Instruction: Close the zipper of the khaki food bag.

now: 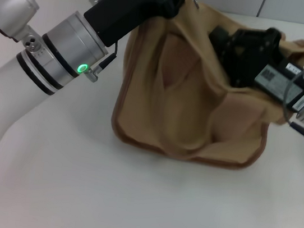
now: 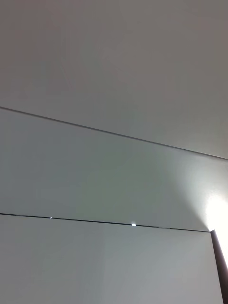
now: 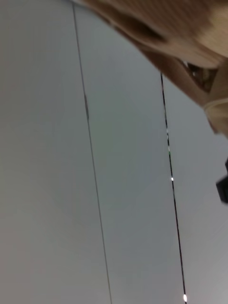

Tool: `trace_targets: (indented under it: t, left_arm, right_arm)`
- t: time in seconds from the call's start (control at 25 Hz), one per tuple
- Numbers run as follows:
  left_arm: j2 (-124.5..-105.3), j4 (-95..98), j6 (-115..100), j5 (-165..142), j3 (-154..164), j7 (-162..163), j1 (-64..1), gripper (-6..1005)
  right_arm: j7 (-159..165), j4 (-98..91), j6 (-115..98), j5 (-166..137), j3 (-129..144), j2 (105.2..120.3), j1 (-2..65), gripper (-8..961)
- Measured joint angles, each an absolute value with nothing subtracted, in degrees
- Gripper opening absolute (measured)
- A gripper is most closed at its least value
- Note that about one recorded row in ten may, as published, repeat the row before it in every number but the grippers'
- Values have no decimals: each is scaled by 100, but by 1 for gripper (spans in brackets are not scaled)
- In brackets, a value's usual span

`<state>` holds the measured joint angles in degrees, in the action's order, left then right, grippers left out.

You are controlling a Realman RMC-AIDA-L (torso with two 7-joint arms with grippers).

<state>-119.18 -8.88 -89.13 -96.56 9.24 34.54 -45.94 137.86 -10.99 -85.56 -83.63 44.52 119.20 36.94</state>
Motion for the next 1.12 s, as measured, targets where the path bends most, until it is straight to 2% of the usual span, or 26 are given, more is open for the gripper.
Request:
trace_targets:
  t: [0.92, 1.12]
  left_arm:
    - [-11918, -940, -8782, -9652, 923, 3463, -4715, 17]
    - [-11918, -935, -8778, -9633, 895, 3463, -4721, 17]
  right_arm:
    - [13450, -1248, -8877, -7997, 4595, 11915, 3904, 180]
    - [12763, -1425, -9081, -8000, 4575, 11921, 3867, 185]
